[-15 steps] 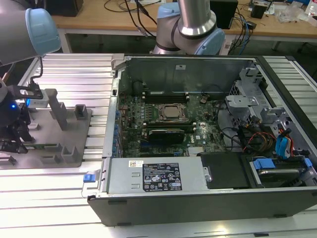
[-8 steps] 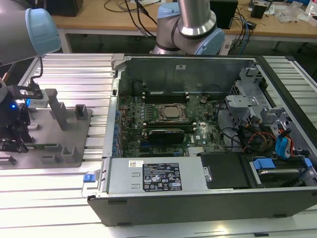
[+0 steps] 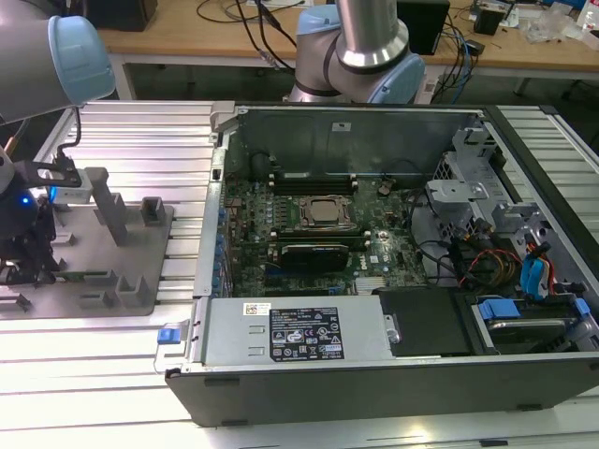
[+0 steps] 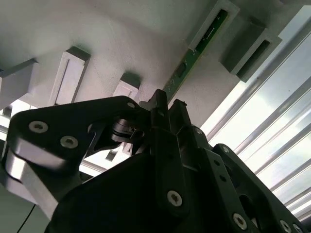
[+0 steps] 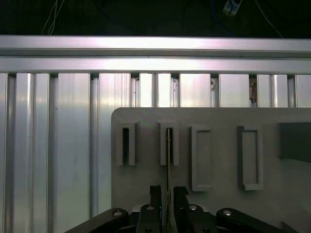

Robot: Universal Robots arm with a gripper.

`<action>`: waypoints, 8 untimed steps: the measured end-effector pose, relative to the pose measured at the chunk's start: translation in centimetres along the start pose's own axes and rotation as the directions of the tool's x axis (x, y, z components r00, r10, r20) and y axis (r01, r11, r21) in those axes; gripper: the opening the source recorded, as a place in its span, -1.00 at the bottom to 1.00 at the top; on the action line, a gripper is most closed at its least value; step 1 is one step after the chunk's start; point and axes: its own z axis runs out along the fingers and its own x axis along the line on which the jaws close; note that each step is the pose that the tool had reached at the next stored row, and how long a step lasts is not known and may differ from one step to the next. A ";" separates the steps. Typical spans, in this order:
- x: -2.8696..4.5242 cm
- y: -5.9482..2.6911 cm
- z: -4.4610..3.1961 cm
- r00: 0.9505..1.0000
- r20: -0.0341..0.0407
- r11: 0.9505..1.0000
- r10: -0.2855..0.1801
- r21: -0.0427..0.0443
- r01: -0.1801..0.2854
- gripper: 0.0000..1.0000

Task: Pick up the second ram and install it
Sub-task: 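Pick up the second ram and move it above second insertion slot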

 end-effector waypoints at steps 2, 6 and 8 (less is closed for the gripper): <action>0.00 0.00 0.00 1.000 0.000 1.000 0.000 0.000 0.000 -0.55; -0.01 0.00 -0.06 1.000 0.000 1.000 0.000 0.000 0.000 -0.55; 0.00 0.00 -0.09 1.000 0.000 1.000 0.000 0.000 0.000 -0.55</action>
